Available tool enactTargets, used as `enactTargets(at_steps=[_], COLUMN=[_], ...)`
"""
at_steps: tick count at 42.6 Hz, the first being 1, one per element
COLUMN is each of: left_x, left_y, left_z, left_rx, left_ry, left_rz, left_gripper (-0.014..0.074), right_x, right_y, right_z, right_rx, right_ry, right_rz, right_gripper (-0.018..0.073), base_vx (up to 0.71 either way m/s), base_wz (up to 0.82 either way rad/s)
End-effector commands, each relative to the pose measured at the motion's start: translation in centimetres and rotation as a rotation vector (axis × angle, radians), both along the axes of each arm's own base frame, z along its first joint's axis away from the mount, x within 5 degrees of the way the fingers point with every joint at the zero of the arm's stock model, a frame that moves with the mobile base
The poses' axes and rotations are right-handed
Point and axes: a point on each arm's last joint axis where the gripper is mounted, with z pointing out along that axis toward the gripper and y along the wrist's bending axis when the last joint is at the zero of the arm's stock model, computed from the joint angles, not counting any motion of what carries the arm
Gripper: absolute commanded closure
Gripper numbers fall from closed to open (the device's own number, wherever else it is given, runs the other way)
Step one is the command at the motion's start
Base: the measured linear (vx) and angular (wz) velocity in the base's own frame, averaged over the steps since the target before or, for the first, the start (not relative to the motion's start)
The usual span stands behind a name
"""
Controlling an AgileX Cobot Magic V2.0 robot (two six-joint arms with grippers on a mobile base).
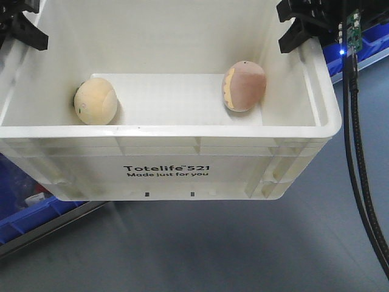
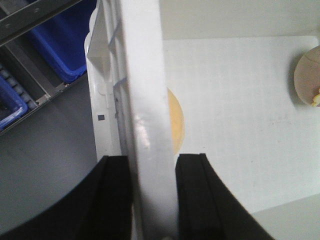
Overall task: Place moving items into box and shelve
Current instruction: 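Hold the crate rims with both grippers while driving along the blue bins, then hold the crate level above the roller shelf as the base stops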
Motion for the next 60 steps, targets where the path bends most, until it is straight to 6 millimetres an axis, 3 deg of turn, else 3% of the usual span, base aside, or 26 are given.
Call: enactTargets(at_steps=[1, 34, 60], left_x=[-1.3, -1.3, -1.3], left_y=[-1.64, -1.64, -1.64], left_z=[3.62, 3.61, 3.61], left_rx=[-0.19, -0.189, -0.189], left_ry=[-0.159, -0.158, -0.158], left_rz=[-0.029, -0.029, -0.029], left_gripper=[0.0601, 0.0601, 0.0601], right_x=[-1.88, -1.9, -1.9], right_y=[1.43, 1.44, 1.44], right_z=[3.77, 3.76, 3.76], right_rx=[0.187, 0.187, 0.187], right_ry=[-0.133, -0.131, -0.131], right_rz=[0.064, 0.065, 0.065], right_gripper=[0.0559, 0.0559, 0.0559], base_vx=[-0.08, -0.02, 0.14], base_wz=[0.43, 0.47, 0.17])
